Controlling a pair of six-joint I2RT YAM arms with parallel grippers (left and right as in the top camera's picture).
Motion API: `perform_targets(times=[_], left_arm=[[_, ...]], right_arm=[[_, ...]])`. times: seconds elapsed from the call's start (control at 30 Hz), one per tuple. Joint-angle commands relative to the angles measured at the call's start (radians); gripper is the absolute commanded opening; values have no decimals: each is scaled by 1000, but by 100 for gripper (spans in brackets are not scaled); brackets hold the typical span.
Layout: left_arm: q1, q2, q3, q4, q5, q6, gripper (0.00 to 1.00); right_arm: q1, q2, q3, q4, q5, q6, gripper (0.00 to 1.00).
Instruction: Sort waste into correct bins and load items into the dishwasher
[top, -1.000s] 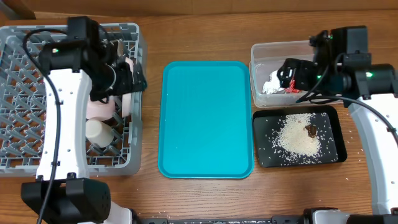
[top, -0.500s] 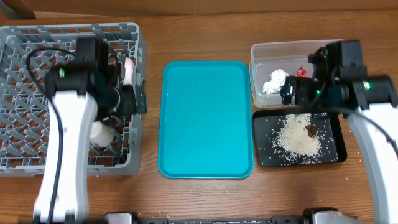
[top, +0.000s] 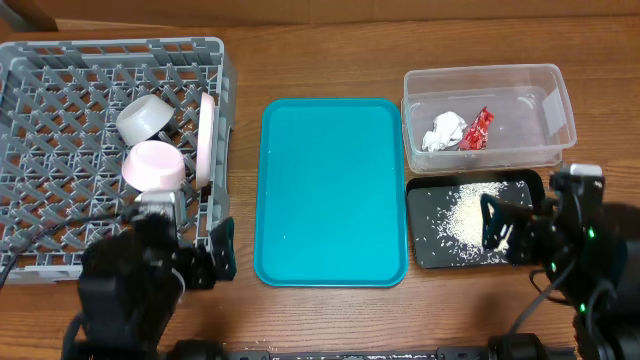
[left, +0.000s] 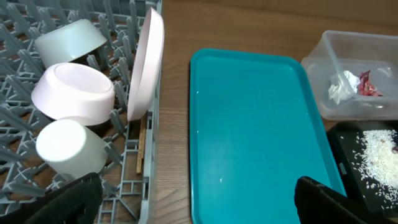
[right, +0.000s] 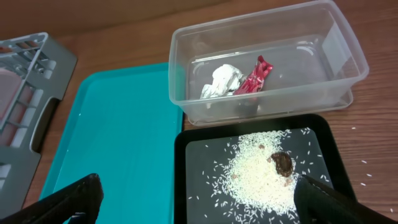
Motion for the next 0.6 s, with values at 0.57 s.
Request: perform_targets(times=[0.57], left_arm=[[-5, -40, -13, -143, -10, -18, 100]], right_arm=[[-3, -40, -20, -46, 6, 3, 100]])
